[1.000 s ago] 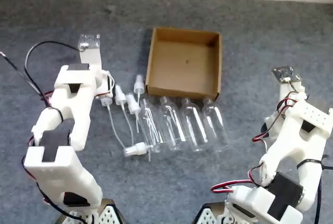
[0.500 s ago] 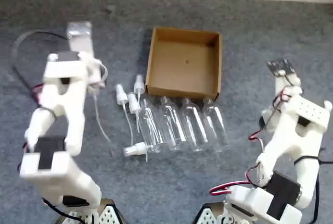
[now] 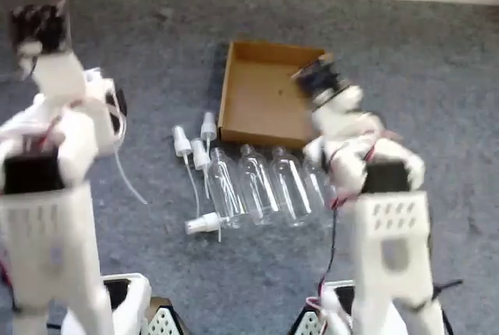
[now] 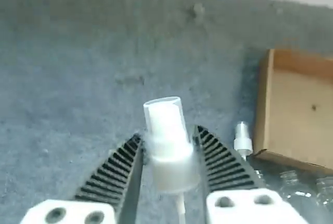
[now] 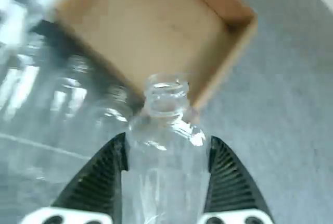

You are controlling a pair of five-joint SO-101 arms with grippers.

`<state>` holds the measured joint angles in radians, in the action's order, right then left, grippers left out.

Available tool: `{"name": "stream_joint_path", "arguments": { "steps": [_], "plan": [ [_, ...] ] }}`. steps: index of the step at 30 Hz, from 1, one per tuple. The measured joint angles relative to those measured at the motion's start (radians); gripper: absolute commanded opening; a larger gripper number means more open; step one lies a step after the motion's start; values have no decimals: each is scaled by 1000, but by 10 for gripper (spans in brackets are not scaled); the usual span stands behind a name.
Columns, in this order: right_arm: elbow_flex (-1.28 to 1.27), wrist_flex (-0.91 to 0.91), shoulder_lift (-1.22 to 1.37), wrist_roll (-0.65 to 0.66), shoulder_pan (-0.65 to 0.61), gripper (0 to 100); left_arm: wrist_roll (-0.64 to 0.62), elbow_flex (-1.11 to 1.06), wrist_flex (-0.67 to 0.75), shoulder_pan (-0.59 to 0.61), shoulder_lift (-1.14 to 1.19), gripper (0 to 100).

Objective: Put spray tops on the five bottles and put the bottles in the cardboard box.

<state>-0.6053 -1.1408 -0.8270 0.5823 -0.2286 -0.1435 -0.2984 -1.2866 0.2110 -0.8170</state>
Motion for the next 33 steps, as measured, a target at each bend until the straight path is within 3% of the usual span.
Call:
{"name": "stream_joint_path", "arguments": {
  "steps": [8,14,19,23,33],
  "plan": [
    [-203,97,-269,-103,-292,3,-2,-84,97,-106,-324,3],
    [-408,287,-361,-144,-408,3,-115,-84,230,-155,-381,3],
    [-494,336,-400,-152,-496,3,-190,-129,342,-160,-379,3],
    [-499,342,-428,-192,-545,3,-227,-218,407,-157,-374,4],
    [-499,342,-433,-199,-572,3,-232,-341,417,-204,-376,4]
  ]
}}
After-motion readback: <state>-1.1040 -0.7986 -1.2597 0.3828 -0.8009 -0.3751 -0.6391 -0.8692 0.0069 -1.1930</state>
